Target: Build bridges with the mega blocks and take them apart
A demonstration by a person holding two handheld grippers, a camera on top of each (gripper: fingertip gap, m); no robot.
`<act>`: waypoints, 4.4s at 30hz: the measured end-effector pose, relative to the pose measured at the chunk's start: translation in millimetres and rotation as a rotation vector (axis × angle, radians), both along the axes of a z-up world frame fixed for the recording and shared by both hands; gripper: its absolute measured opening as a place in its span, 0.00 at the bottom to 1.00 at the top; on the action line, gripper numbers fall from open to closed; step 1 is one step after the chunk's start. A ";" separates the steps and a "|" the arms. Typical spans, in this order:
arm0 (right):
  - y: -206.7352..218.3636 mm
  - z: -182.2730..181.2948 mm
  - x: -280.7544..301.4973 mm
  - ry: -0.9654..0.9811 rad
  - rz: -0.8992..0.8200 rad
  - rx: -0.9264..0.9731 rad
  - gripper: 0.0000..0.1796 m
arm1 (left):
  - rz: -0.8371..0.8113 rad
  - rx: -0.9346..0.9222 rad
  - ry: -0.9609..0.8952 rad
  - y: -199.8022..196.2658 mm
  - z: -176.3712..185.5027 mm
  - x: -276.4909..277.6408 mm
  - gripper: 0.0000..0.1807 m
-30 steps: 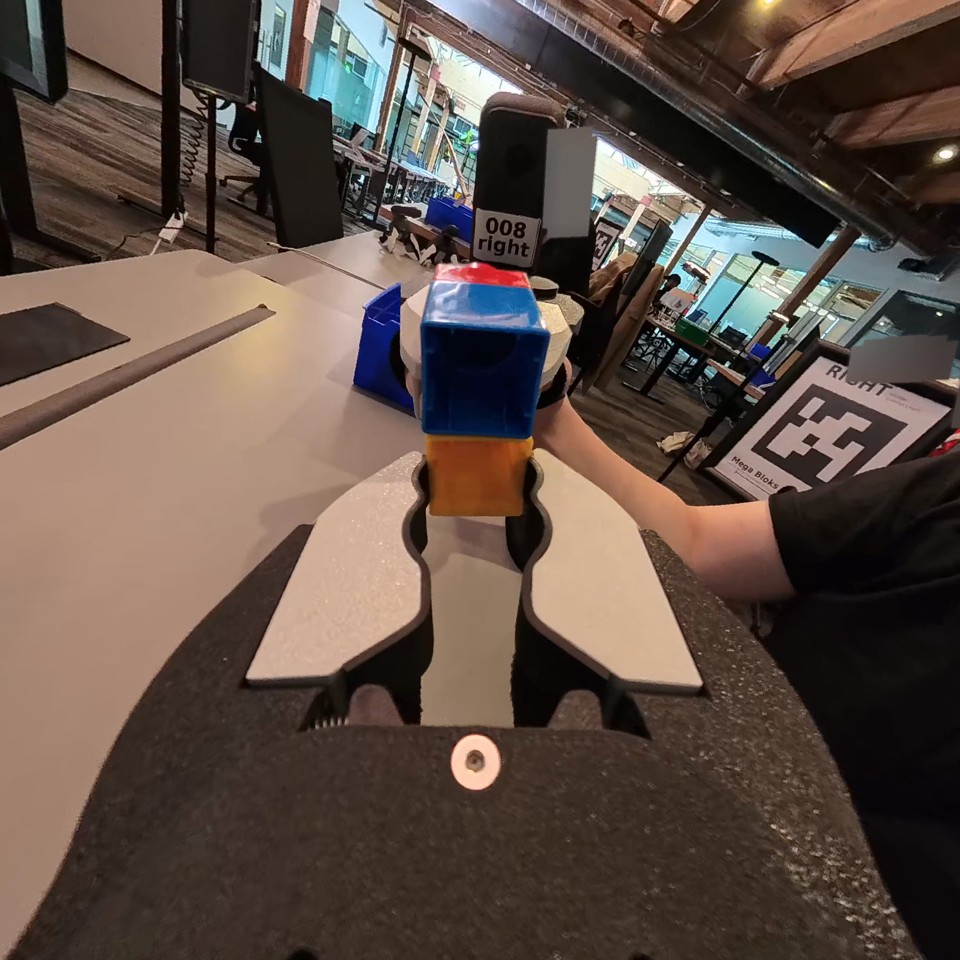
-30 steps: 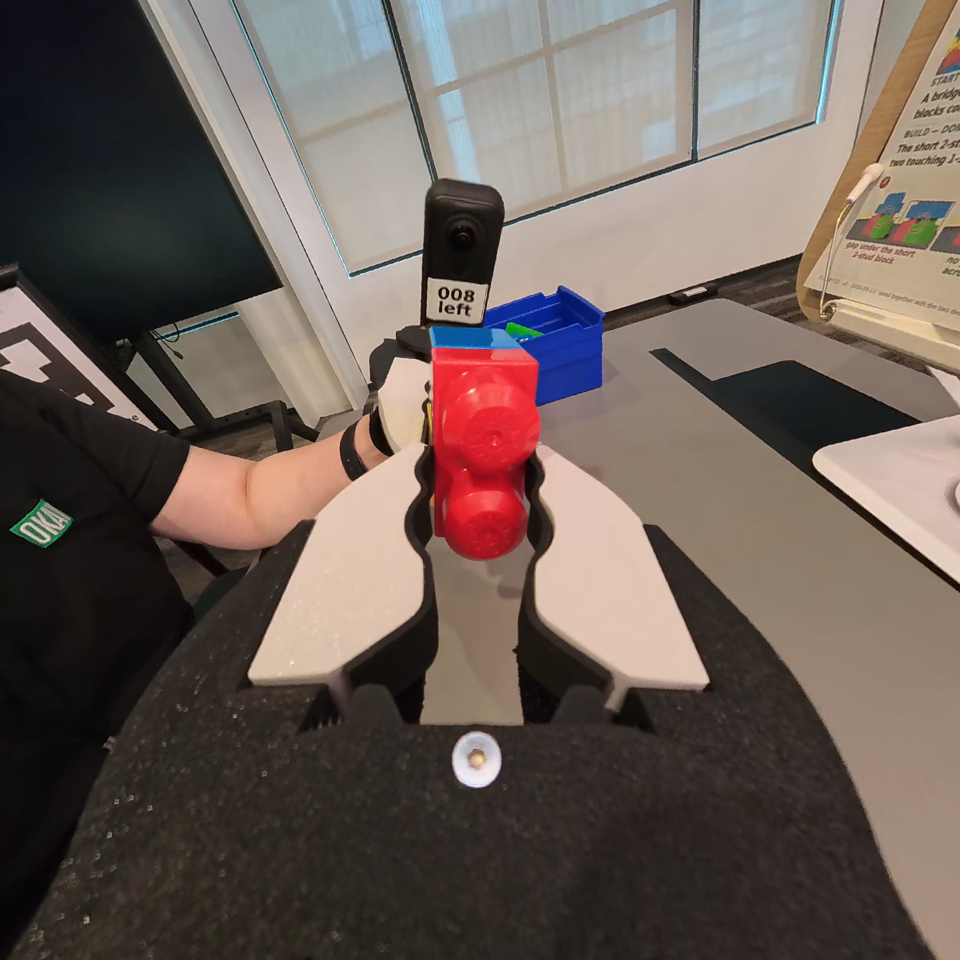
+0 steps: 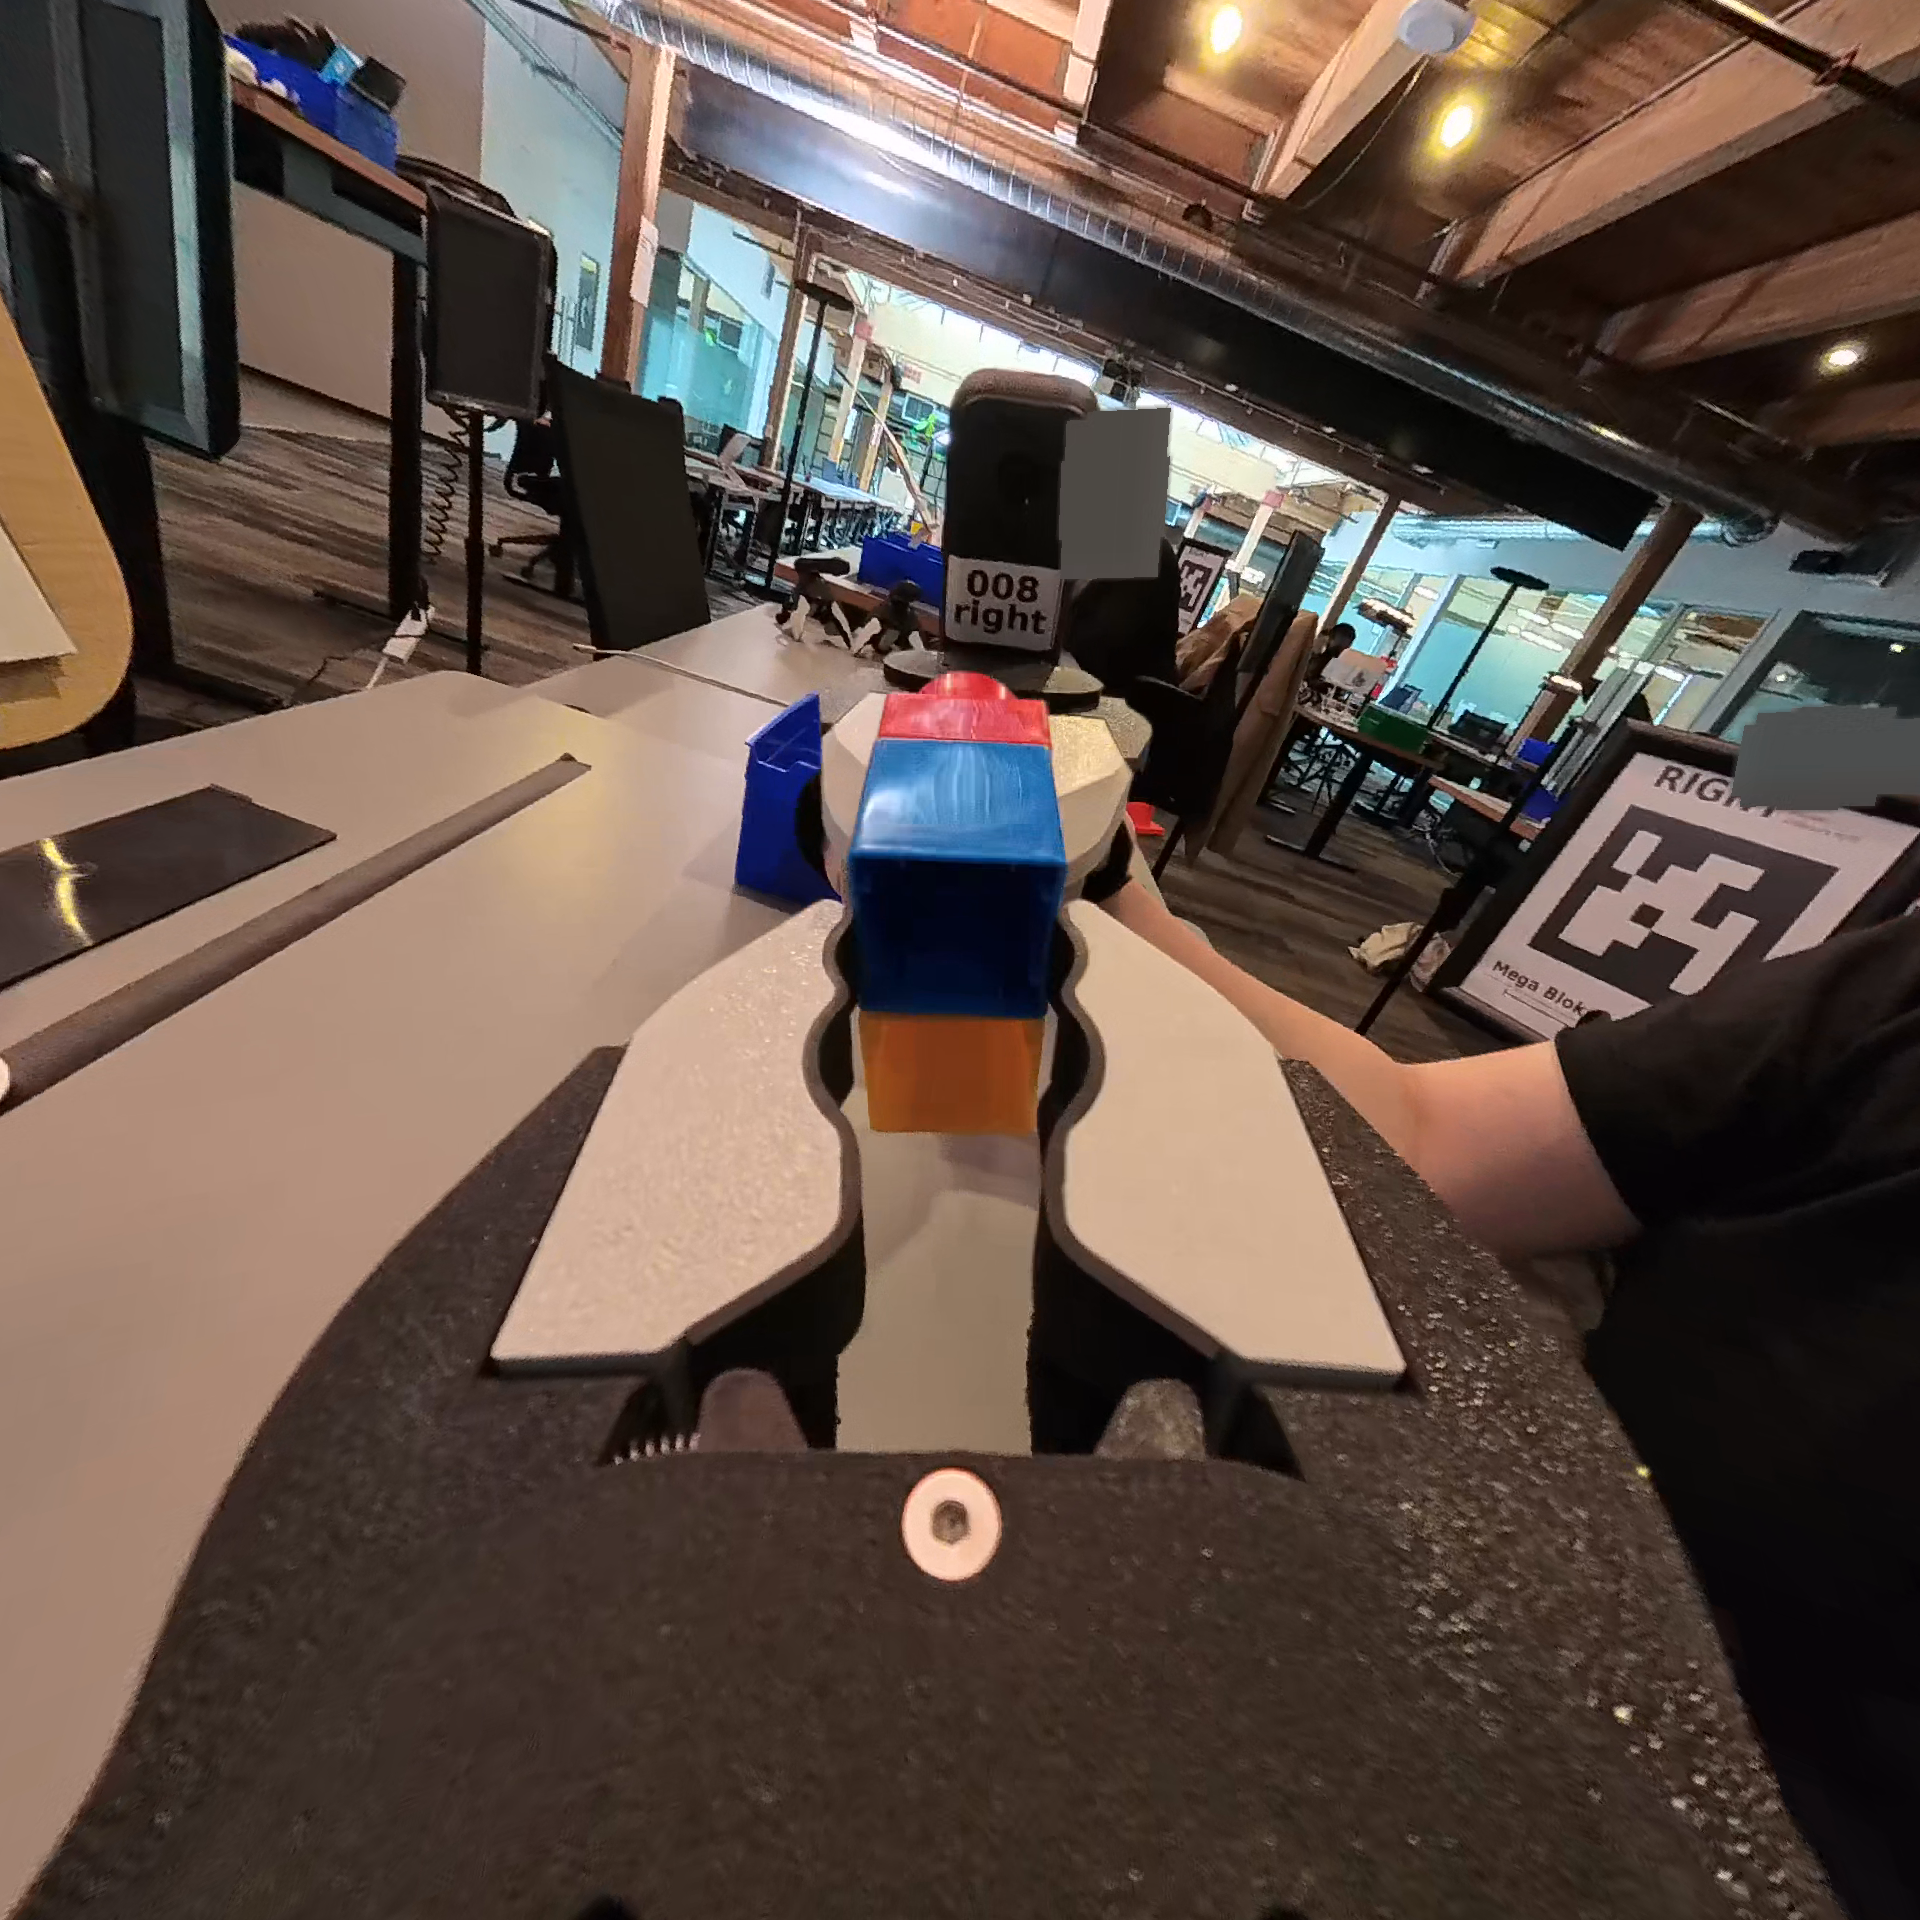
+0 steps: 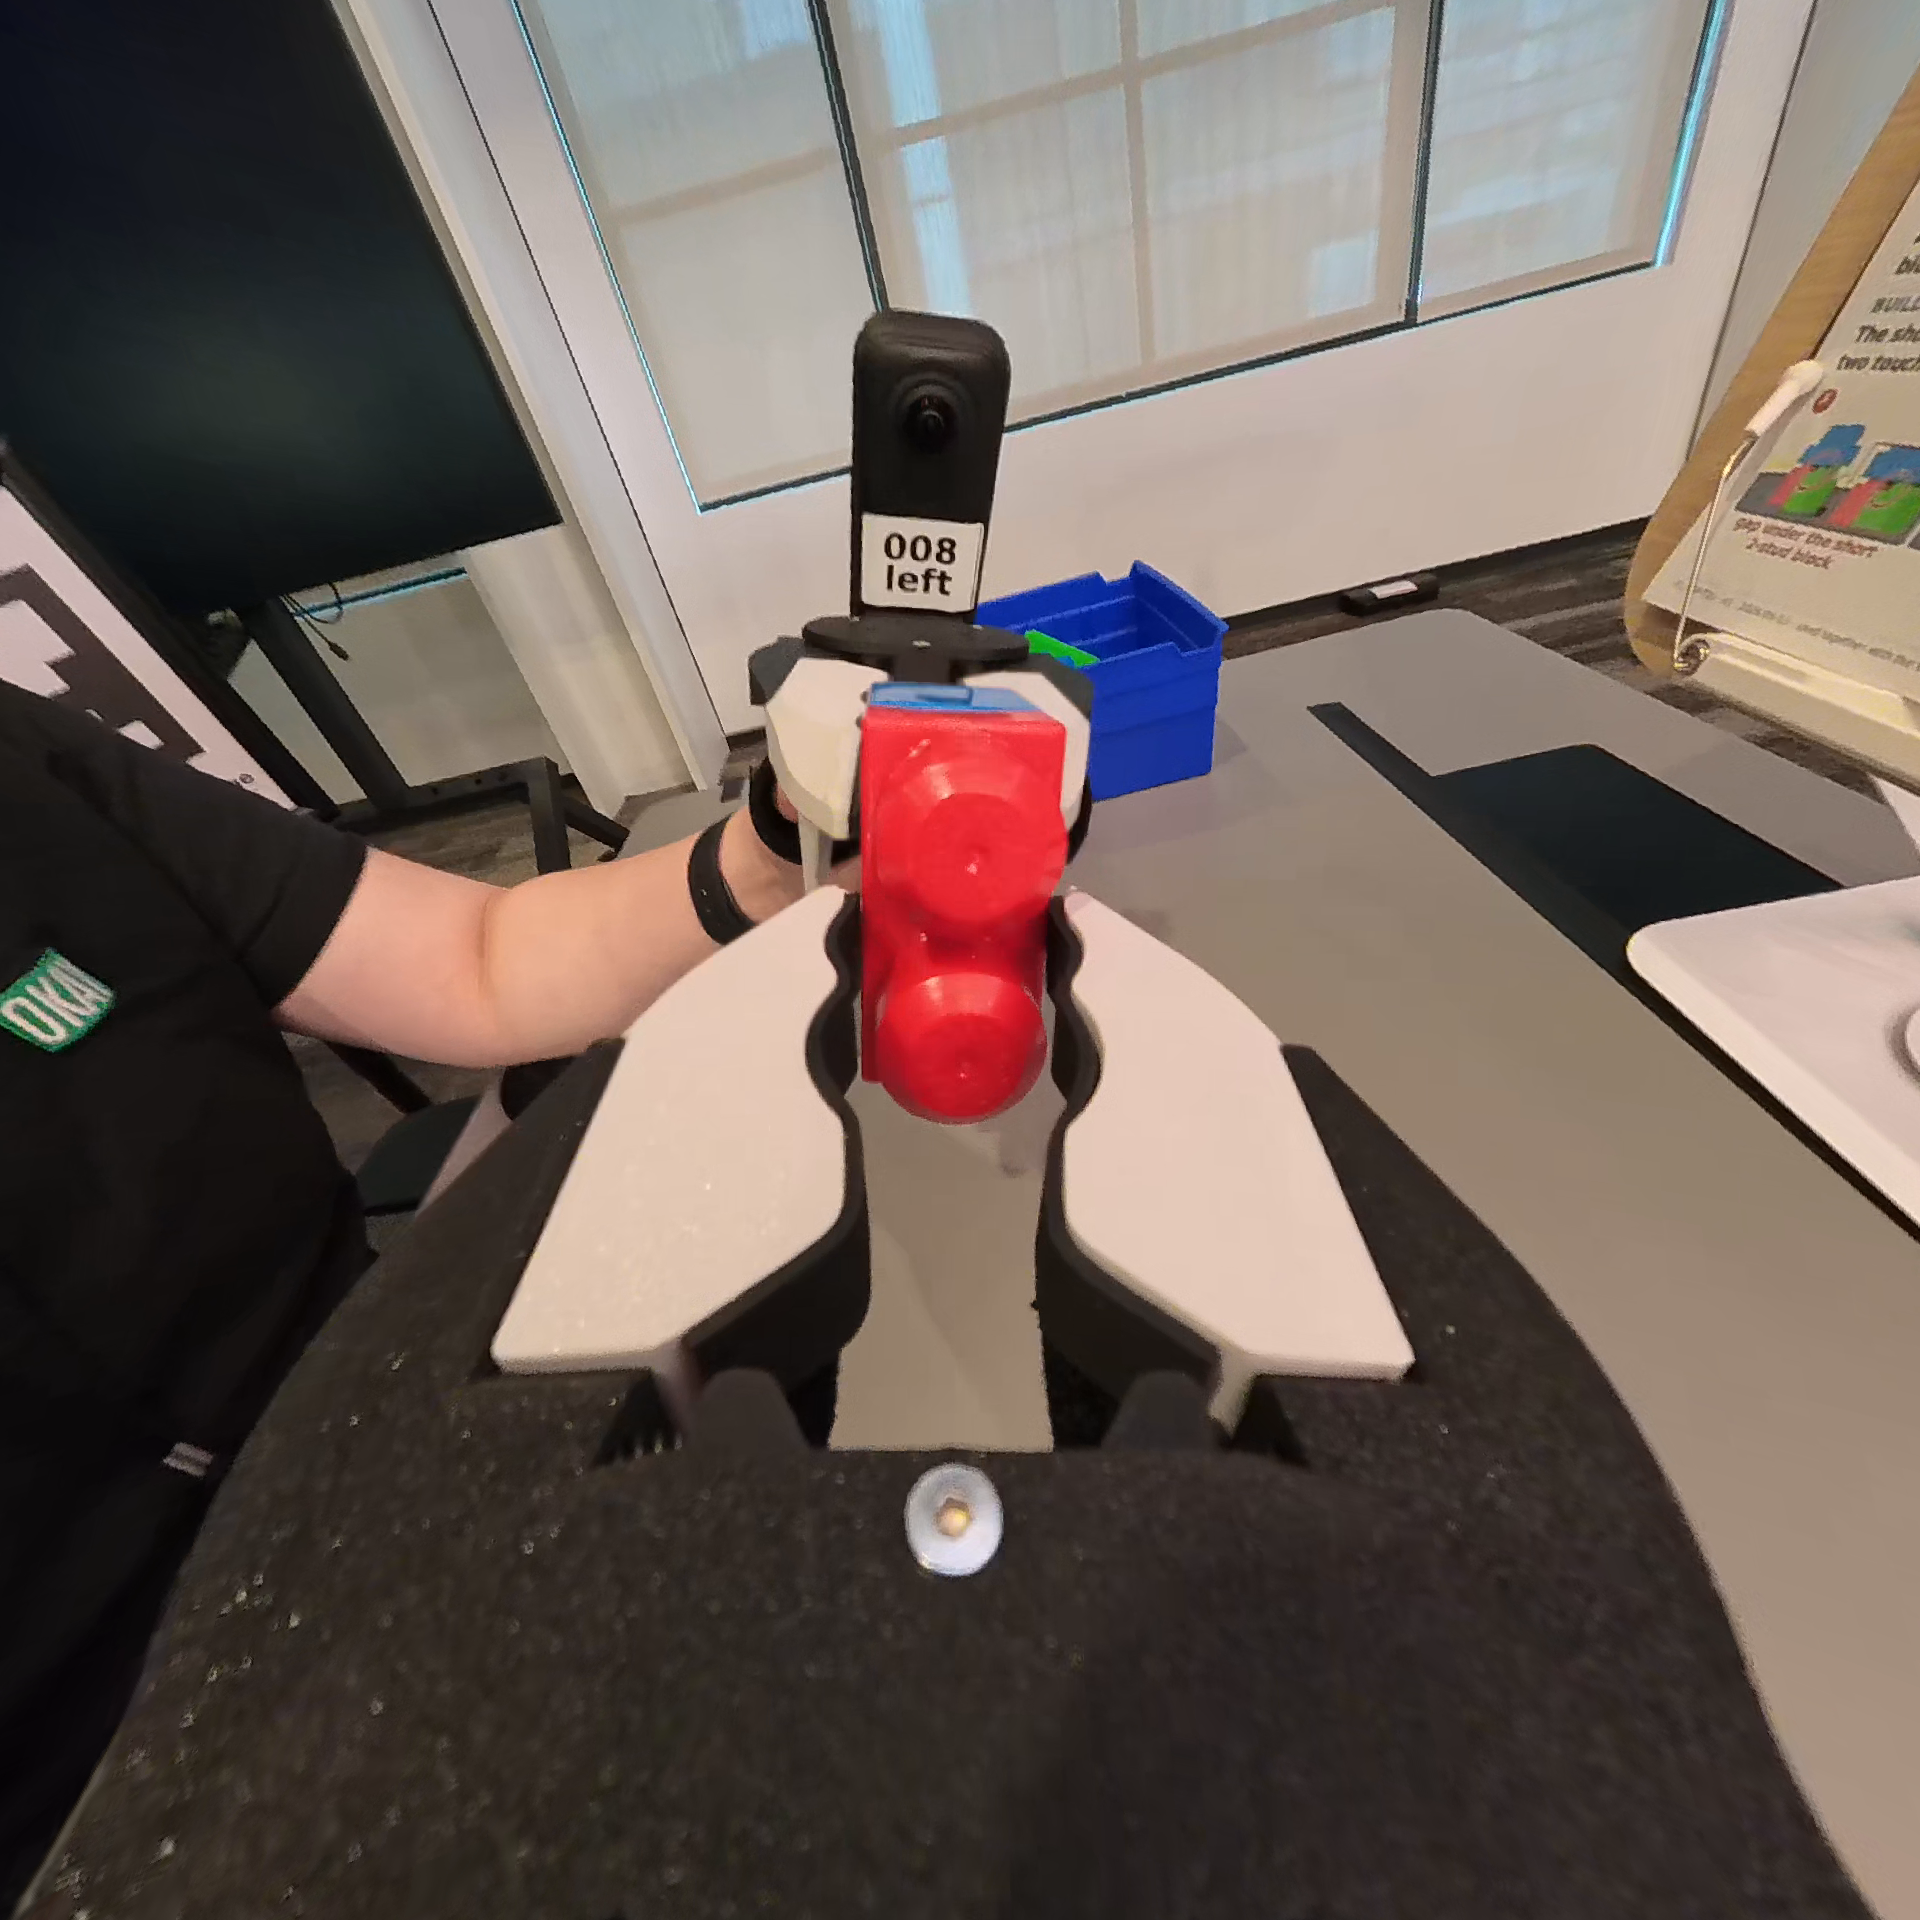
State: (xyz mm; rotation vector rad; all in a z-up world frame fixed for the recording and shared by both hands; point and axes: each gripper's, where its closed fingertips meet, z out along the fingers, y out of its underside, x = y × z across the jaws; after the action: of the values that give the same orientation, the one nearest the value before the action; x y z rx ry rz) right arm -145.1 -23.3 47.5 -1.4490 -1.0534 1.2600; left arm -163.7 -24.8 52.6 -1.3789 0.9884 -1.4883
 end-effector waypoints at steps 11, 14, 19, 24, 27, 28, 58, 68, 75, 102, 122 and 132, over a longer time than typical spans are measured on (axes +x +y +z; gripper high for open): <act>3.3 3.1 0.5 0.013 -0.017 -0.031 0.18 | 0.010 -0.040 0.010 2.3 -1.9 2.3 0.19; 8.3 0.0 1.4 0.024 -0.034 -0.046 0.25 | 0.013 -0.049 -0.003 3.3 0.3 0.7 0.19; 5.1 -3.1 2.3 0.094 0.041 -0.132 0.29 | 0.044 -0.047 -0.028 7.8 6.7 -5.9 0.18; 2.9 -10.3 -9.6 0.059 0.058 -0.100 0.18 | 0.068 -0.038 -0.053 10.2 10.5 -7.5 0.19; 4.6 -5.4 -7.3 0.067 0.033 -0.080 0.18 | 0.043 -0.044 -0.027 8.3 6.5 -6.5 0.19; 4.2 -5.2 -6.0 0.059 0.027 -0.064 0.18 | 0.038 -0.041 -0.013 7.3 4.5 -5.4 0.19; 8.8 26.1 3.4 0.101 -0.100 -0.064 0.27 | 0.024 -0.362 -0.403 26.8 32.5 -20.2 0.19; 15.2 22.3 -7.2 0.137 -0.119 -0.241 0.30 | 0.131 -0.267 -0.364 26.9 33.6 -16.1 0.19; 9.5 20.8 -17.1 0.127 -0.094 -0.204 0.20 | 0.136 -0.239 -0.364 24.3 36.0 -14.3 0.19; -75.1 -1.9 99.2 -1.233 -0.303 1.687 0.20 | 0.184 -0.098 -0.380 33.3 69.2 -77.5 0.24; -83.5 -19.9 412.9 -0.767 -0.709 -0.003 0.20 | 0.093 -0.138 -0.299 16.6 54.9 -42.1 0.23; -38.6 -117.8 392.5 -0.752 -0.396 0.001 0.20 | 0.085 -0.113 -0.271 6.1 55.6 -38.6 0.23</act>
State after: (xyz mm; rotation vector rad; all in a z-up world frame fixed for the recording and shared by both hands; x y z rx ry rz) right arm 247.4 -62.0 -70.3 -2.0733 -1.1444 0.4209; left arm -202.3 -18.7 108.2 -1.2395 0.6773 -1.6363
